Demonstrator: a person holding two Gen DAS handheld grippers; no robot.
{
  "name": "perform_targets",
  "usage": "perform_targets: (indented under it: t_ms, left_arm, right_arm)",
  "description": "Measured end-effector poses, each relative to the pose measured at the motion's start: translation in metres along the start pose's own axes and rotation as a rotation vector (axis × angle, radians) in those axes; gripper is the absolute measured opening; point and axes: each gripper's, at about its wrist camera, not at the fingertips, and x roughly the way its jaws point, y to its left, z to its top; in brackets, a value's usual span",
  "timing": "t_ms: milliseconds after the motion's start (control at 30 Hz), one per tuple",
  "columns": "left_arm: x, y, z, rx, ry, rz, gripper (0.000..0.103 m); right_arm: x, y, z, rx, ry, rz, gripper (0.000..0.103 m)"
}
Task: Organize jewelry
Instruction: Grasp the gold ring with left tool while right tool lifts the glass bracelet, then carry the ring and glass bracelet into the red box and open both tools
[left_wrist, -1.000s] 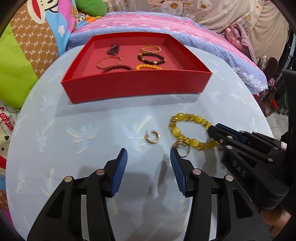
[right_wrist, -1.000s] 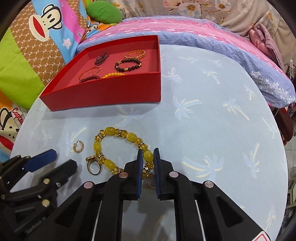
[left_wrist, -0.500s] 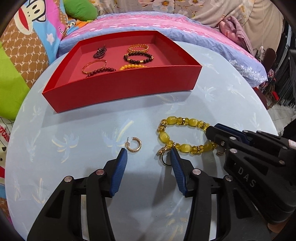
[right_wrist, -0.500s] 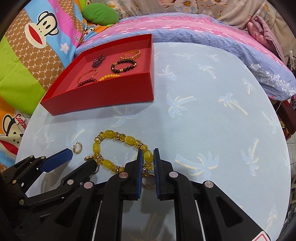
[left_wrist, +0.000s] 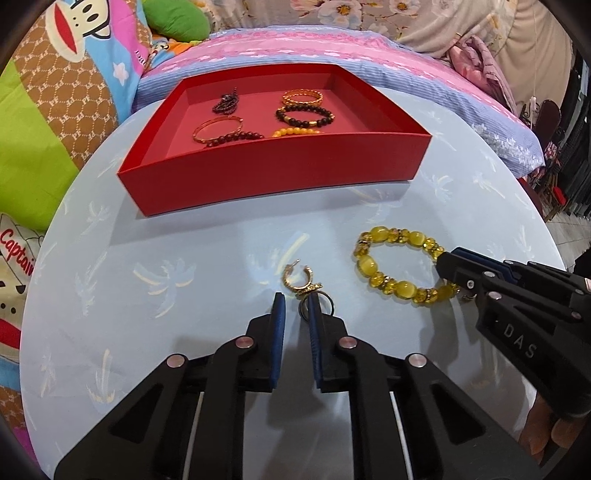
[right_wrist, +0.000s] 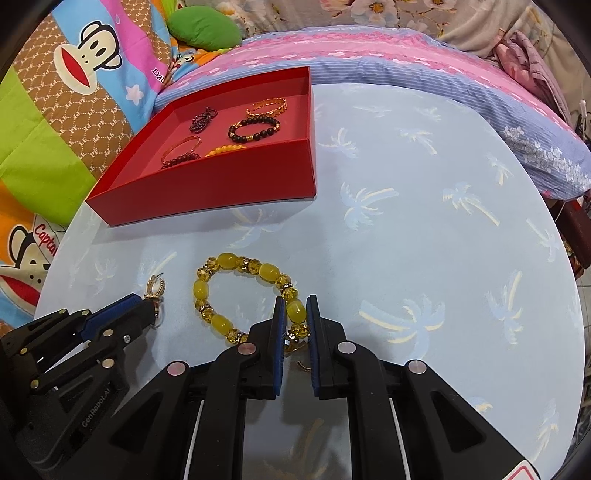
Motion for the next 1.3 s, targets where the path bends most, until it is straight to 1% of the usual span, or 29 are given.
perform_targets:
  t_ms: [133, 200, 233, 267, 367, 500, 600, 667, 733, 967, 1200, 1300]
  left_arm:
    - [-0.003, 0.007, -0.001, -0.036, 0.008, -0.018, 0.013]
    - [-0.005, 0.01, -0.001, -0.058, 0.01, -0.027, 0.022]
    - [-0.006, 0.011, 0.0, -0.065, 0.005, -0.031, 0.033]
    - [-0.008, 0.011, 0.0, -0.069, -0.001, -0.028, 0.039]
    - [-0.008, 0.006, 0.002, -0.055, -0.009, -0.03, 0.042]
    - [0.002, -0.002, 0.003, -0.026, 0.006, -0.018, 0.042]
    - [0.003, -0.007, 0.001, 0.006, -0.007, 0.005, 0.04]
    - [0.002, -0.007, 0.001, 0.014, -0.013, 0.009, 0.027]
    - [0.002, -0.005, 0.002, 0.011, -0.012, -0.001, 0.02]
    - [-0.009, 0.0, 0.003, 0.005, -0.018, -0.016, 0.019]
    - [-0.034, 0.012, 0.013, -0.032, -0.048, -0.057, 0.019]
    - [-0.046, 0.017, 0.02, -0.039, -0.064, -0.063, 0.019]
  right_arm:
    - [0.0, 0.001, 0.0, 0.004, 0.003, 0.01, 0.011]
    - [0.0, 0.001, 0.0, 0.004, 0.003, 0.009, 0.011]
    - [0.0, 0.001, 0.0, 0.004, 0.003, 0.01, 0.011]
    - [0.0, 0.001, 0.0, 0.003, 0.003, 0.01, 0.011]
    - [0.0, 0.001, 0.0, 0.004, 0.003, 0.01, 0.011]
    - [0.001, 0.003, 0.0, 0.004, 0.004, 0.009, 0.011]
    - [0.001, 0.004, -0.001, 0.003, 0.005, 0.01, 0.011]
    - [0.001, 0.005, -0.001, 0.0, 0.005, 0.012, 0.011]
    - [0.001, 0.006, 0.0, -0.005, 0.005, 0.015, 0.011]
    - [-0.012, 0.015, 0.004, -0.03, -0.023, 0.025, 0.011]
    - [-0.044, 0.025, 0.019, -0.035, -0.084, 0.066, 0.01]
    - [-0.057, 0.035, 0.029, -0.053, -0.108, 0.079, 0.01]
